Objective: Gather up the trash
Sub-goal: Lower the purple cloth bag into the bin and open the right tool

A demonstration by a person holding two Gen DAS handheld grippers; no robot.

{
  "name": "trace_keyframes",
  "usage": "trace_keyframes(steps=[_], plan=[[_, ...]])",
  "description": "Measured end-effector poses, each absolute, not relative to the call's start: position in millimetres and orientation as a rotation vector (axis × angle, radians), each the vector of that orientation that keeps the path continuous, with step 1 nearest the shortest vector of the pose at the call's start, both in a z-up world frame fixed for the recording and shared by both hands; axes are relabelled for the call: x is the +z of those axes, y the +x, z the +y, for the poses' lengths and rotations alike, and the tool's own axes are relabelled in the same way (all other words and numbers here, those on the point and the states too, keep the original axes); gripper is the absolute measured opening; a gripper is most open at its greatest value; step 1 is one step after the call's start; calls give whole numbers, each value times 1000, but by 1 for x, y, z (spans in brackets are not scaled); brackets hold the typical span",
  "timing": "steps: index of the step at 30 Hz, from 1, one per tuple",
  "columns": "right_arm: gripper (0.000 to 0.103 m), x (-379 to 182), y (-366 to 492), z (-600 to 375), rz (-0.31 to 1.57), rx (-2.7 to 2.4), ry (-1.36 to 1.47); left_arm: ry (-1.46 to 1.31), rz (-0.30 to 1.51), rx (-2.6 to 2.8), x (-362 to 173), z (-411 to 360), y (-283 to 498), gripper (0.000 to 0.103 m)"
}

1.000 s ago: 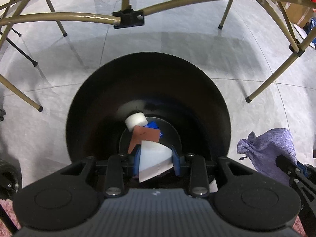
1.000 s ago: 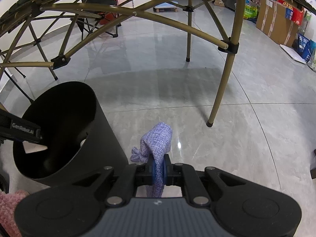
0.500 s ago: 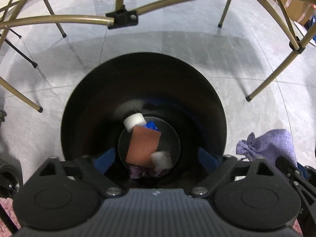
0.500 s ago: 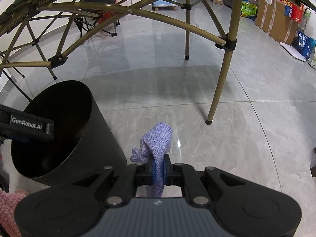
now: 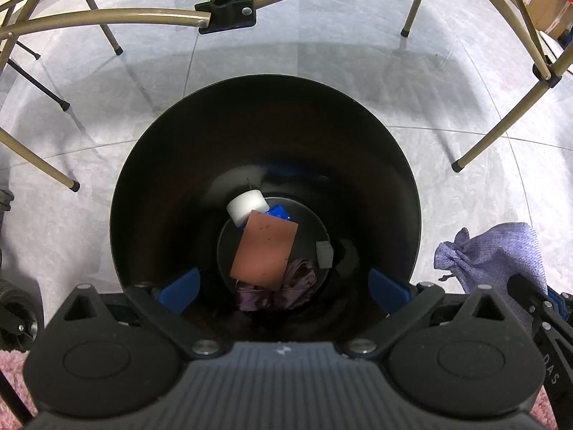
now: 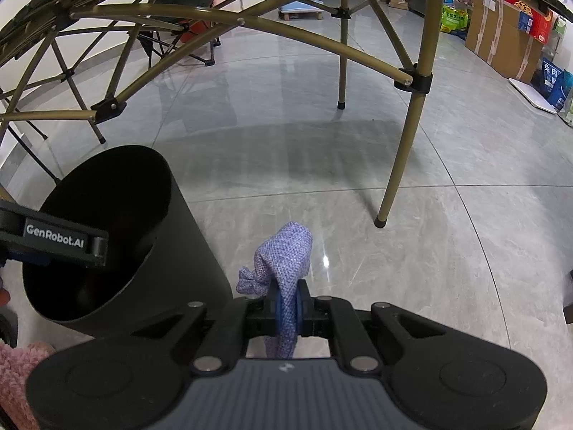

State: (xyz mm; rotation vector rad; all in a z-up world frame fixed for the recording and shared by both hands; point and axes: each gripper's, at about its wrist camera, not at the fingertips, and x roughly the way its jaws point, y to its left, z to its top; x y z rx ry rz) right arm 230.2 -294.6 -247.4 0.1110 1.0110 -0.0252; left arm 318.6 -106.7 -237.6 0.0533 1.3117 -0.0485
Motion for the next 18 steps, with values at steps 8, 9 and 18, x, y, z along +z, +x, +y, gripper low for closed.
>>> trace_keyframes(steps=[8, 9, 18], plan=[[8, -244, 229, -293, 1007, -18, 109, 60, 1308, -44, -238, -104, 317, 103], [8, -242, 229, -293, 1005, -17, 108, 60, 1307, -44, -238, -103, 317, 103], [8, -229, 223, -291, 971, 5, 114, 52, 1282, -28, -228, -91, 311, 103]])
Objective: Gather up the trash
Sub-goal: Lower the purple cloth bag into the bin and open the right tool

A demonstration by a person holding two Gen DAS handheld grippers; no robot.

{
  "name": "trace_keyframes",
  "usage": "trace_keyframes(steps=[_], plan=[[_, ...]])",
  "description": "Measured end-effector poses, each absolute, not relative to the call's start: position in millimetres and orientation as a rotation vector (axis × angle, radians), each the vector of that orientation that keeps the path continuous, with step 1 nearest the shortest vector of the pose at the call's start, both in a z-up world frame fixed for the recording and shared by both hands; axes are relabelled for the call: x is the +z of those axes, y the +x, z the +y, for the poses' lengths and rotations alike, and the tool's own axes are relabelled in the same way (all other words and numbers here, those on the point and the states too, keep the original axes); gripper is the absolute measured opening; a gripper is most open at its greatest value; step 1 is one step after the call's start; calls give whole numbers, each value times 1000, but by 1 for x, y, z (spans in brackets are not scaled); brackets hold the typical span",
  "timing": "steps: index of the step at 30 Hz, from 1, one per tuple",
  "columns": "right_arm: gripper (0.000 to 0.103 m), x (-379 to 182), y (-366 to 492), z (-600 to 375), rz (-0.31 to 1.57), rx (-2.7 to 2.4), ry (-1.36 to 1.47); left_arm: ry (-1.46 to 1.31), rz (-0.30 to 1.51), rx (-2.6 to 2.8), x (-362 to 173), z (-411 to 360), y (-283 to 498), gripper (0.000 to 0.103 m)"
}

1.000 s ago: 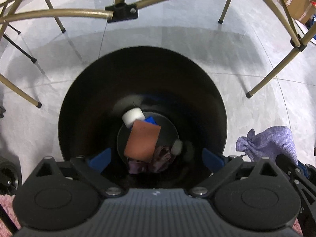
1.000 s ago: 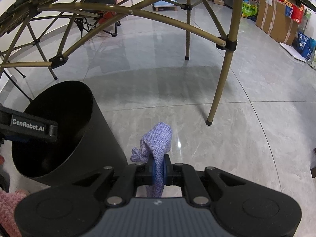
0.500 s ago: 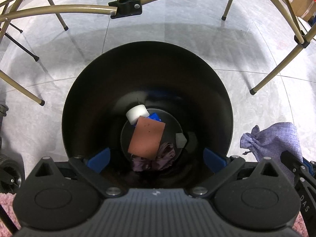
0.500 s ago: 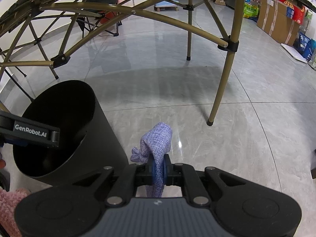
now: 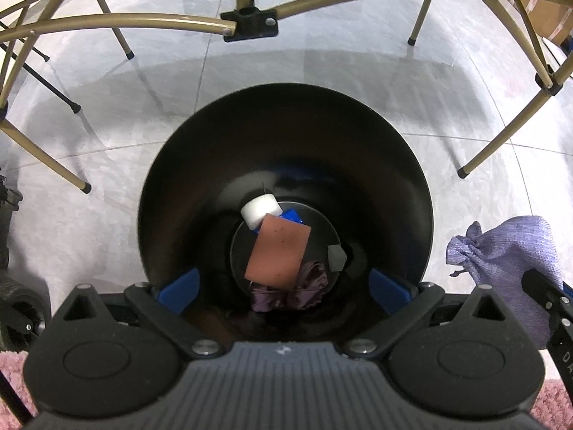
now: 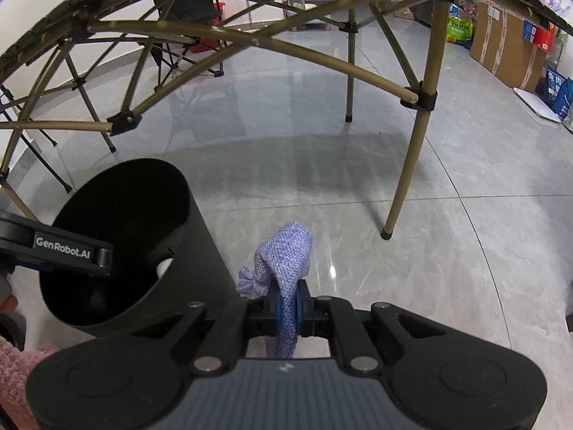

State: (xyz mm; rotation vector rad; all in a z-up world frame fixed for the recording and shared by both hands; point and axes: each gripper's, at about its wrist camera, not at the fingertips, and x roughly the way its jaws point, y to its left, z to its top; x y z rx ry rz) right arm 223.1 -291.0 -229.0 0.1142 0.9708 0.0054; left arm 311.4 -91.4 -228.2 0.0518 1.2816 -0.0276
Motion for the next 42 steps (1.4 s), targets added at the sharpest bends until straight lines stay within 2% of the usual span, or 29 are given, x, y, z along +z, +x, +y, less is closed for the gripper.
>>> trace_keyframes(steps=[23, 42], plan=[[8, -166, 221, -236, 828, 135, 93, -26, 1204, 71, -201, -18, 297, 103], [8, -175, 254, -151, 903, 258, 20, -162, 1198, 150, -198, 60, 288, 103]])
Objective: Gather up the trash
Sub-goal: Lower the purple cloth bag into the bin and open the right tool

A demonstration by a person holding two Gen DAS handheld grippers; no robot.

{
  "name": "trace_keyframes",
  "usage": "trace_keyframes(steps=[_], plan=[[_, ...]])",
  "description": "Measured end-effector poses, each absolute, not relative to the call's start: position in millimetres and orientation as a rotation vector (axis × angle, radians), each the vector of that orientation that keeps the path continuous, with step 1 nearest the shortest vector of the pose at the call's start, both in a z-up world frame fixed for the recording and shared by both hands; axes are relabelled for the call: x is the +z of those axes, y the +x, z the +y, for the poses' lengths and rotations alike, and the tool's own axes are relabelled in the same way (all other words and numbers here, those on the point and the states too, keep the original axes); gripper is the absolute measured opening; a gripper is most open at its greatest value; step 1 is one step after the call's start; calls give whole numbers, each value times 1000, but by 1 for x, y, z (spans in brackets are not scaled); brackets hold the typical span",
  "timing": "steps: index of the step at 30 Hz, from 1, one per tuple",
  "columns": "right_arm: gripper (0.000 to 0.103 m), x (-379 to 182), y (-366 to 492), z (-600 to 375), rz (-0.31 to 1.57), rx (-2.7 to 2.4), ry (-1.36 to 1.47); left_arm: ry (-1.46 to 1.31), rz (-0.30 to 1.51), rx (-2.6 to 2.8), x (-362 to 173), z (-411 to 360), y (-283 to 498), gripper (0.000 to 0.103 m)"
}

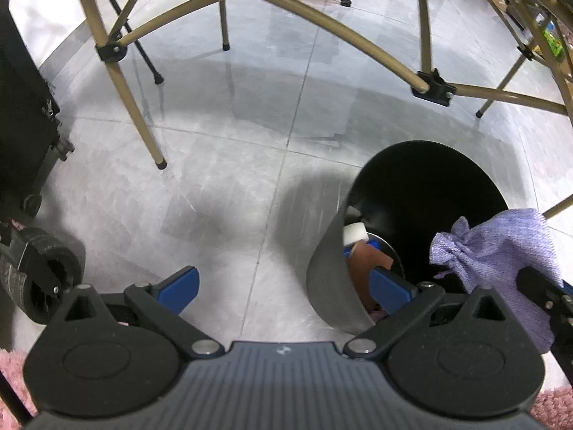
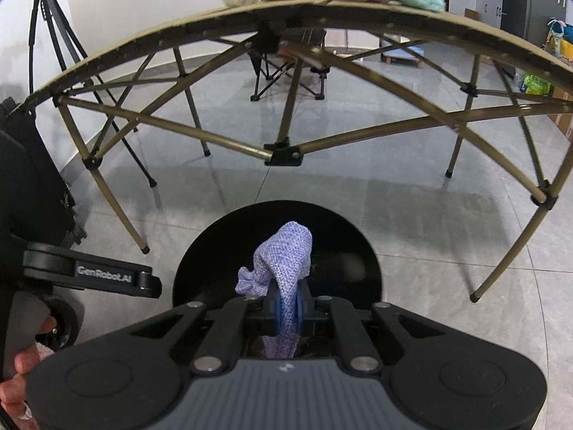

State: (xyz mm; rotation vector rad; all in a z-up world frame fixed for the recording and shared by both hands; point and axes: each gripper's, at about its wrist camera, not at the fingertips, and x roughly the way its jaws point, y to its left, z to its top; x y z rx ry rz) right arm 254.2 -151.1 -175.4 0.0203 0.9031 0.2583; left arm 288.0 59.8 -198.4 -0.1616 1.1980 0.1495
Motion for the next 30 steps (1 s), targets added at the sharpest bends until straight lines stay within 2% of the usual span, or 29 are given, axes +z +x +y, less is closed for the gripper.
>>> trace_keyframes(steps=[30], plan=[[10, -237, 305, -113, 1149, 207, 42, -225, 1253, 186, -218, 98, 287, 103]])
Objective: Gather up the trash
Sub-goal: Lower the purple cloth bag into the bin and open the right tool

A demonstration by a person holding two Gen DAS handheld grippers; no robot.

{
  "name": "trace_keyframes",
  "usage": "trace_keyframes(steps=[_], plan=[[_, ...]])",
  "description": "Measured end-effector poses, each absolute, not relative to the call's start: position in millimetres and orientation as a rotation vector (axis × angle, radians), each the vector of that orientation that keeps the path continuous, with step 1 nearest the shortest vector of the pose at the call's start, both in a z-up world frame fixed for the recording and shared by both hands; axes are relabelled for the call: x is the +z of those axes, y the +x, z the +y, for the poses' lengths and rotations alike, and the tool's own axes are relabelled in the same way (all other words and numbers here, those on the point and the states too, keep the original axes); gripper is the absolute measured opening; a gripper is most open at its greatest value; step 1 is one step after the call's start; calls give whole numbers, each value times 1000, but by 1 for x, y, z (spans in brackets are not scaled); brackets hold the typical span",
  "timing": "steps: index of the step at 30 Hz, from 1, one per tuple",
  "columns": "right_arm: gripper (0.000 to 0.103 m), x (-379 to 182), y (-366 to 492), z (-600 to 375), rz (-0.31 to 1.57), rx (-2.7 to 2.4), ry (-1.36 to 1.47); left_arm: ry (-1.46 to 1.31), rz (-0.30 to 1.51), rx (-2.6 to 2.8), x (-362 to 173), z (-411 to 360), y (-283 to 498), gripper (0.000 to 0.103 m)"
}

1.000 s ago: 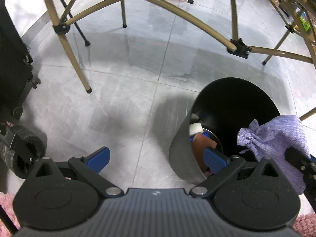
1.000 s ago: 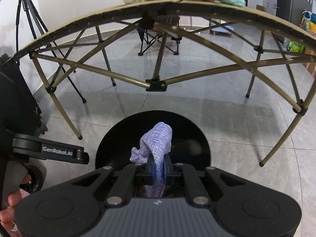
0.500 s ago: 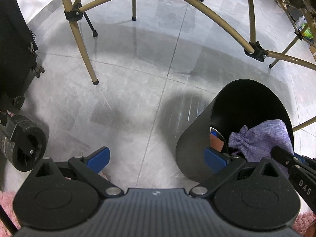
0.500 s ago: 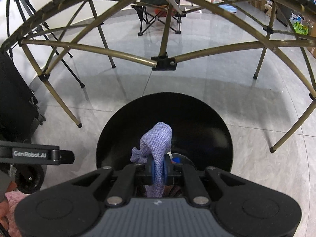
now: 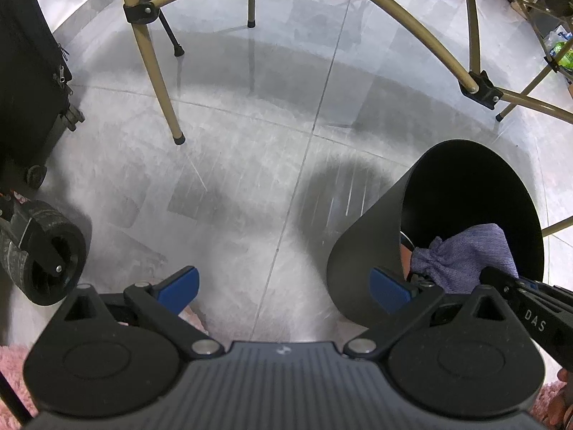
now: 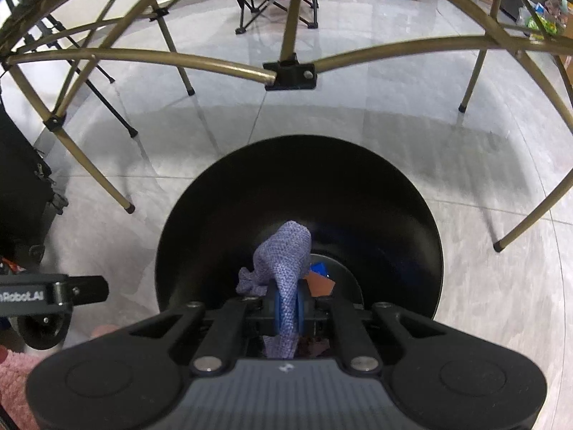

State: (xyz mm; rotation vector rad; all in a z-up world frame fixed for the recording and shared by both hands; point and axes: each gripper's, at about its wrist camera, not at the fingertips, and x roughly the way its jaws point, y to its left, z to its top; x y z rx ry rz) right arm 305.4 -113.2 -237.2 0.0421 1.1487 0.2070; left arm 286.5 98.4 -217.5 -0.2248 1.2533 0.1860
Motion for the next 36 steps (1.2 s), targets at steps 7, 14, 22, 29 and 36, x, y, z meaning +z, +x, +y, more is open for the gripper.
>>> trace_keyframes(steps=[7, 14, 22, 29, 36], plan=[[23, -243, 310, -111, 1168, 198, 50, -223, 1260, 182, -219, 98, 287, 103], [98, -243, 311, -112, 1169, 174, 47, -223, 1261, 180, -219, 98, 287, 103], [103, -243, 310, -114, 1165, 170, 42, -220, 1261, 177, -219, 97, 286, 103], [103, -243, 310, -116, 1160, 165, 41, -220, 1260, 177, -219, 97, 285, 103], [103, -237, 309, -118, 1139, 169, 38, -214, 1244, 172, -217, 94, 284, 103]])
